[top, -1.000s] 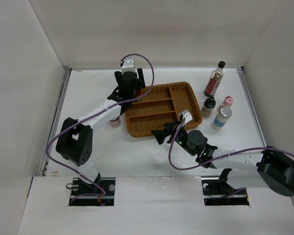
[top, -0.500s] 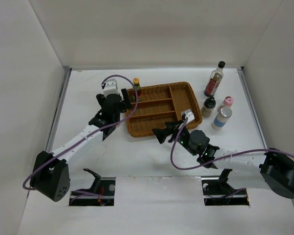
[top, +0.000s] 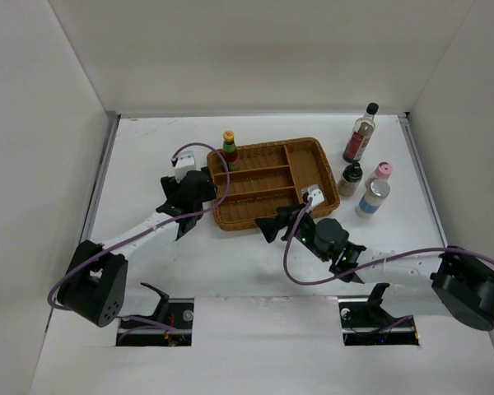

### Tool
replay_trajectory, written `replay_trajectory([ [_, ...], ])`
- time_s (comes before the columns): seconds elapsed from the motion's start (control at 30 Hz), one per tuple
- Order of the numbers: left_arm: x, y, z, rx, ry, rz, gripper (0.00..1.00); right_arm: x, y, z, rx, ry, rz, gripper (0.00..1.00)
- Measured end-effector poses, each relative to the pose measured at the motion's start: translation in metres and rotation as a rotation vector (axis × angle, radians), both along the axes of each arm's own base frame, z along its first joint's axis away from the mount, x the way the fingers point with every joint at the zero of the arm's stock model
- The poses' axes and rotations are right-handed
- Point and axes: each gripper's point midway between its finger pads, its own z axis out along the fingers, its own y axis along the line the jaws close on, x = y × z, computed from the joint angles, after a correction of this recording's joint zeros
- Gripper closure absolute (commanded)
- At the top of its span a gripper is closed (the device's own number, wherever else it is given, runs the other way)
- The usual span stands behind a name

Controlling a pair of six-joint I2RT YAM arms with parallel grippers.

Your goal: Organize the condiment bottles

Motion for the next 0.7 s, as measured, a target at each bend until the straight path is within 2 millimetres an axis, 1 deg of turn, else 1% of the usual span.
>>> replay_trajectory([
  [0.07,0.001,0.002,-0.006,0.004,0.008,0.007,0.2,0.0,0.0,0.0,0.0,0.0,0.0,0.02],
  [0.13,0.002,0.006,-0.014,0.009,0.023,0.019,0.27,0.0,0.0,-0.001,-0.001,0.001,0.0,0.03],
  [0.23,0.003,0.01,-0.021,0.012,0.034,0.032,0.41,0.0,0.0,-0.001,-0.003,0.002,0.0,0.02],
  [0.33,0.004,0.011,-0.021,0.009,0.033,0.034,0.58,0.0,0.0,-0.001,-0.003,0.003,0.0,0.03],
  [0.37,0.004,0.011,-0.021,0.008,0.033,0.035,0.62,0.0,0.0,-0.001,-0.004,0.003,0.001,0.02],
  [0.47,0.002,0.012,-0.018,0.006,0.032,0.03,0.67,0.0,0.0,-0.001,-0.004,0.003,0.0,0.02],
  [0.53,-0.002,0.012,-0.01,0.006,0.023,0.021,0.67,0.0,0.0,-0.001,-0.003,0.003,0.0,0.03],
  [0.6,-0.004,0.011,0.006,-0.003,-0.016,0.01,0.68,0.0,0.0,-0.001,-0.003,0.003,0.0,0.03],
  [0.67,-0.006,0.003,0.024,-0.018,-0.059,-0.012,0.68,0.0,0.0,-0.001,-0.003,0.003,0.0,0.03],
  [0.7,-0.005,-0.004,0.034,-0.026,-0.079,-0.031,0.68,0.0,0.0,-0.001,-0.003,0.003,0.0,0.04],
])
